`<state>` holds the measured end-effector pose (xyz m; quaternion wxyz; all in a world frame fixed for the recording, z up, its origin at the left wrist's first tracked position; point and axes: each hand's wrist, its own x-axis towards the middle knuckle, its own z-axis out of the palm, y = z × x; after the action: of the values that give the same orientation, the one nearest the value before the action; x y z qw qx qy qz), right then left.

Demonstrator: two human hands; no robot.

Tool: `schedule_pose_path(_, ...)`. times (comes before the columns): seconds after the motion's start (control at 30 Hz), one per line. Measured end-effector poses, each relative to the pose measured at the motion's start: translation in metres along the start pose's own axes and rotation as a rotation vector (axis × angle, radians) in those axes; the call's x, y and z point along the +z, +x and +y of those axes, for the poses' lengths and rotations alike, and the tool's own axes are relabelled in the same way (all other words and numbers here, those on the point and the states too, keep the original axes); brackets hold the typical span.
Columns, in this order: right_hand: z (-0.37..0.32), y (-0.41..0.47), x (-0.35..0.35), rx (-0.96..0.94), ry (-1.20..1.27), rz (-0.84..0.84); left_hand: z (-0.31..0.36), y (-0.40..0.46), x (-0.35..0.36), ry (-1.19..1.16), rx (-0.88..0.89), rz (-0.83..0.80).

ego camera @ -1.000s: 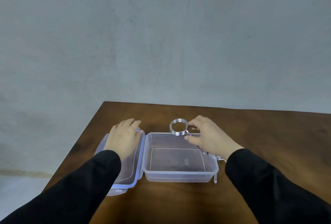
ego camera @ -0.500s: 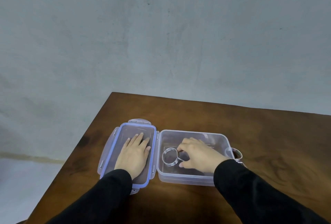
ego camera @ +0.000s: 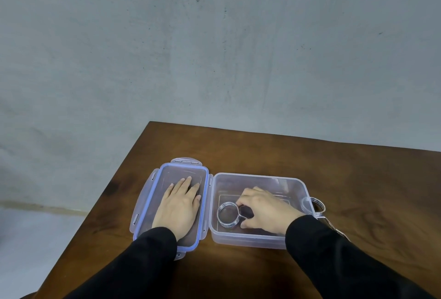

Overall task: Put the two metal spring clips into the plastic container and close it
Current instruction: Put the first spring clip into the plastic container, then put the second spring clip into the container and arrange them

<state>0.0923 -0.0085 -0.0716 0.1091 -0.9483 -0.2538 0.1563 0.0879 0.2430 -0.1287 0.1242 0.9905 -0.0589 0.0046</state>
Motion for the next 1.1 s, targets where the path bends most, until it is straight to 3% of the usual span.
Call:
schedule_pose_path(0.17, -0.002, -0.009, -0.012, 0.011, 0.115, 0.057, 0.000, -0.002, -0.001, -0.008, -0.001, 0.008)
schedule_pose_path(0.33, 0.022, -0.032, -0.046, 0.166, 0.260, 0.558, -0.001, -0.002, -0.002, -0.021, -0.004, 0.016)
schedule_pose_path(0.4, 0.042, -0.045, -0.060, 0.314, 0.283, 0.657, -0.001, -0.001, -0.002, -0.027, -0.001, 0.019)
schedule_pose_path(0.47, 0.065, -0.062, -0.068, 0.494, 0.283, 0.624, -0.001, -0.001, -0.002, -0.027, 0.002, 0.020)
schedule_pose_path(0.6, 0.103, -0.089, -0.051, 0.811, 0.204, 0.310, -0.001, -0.001, -0.001, -0.022, 0.002, 0.023)
schedule_pose_path(0.77, 0.113, -0.110, -0.021, 0.880, 0.208, 0.007, 0.001, -0.001, 0.000, -0.021, -0.001, 0.021)
schedule_pose_path(1.1, 0.098, -0.116, 0.004, 0.900, 0.247, 0.008, 0.001, 0.000, 0.002, 0.014, 0.006, 0.011)
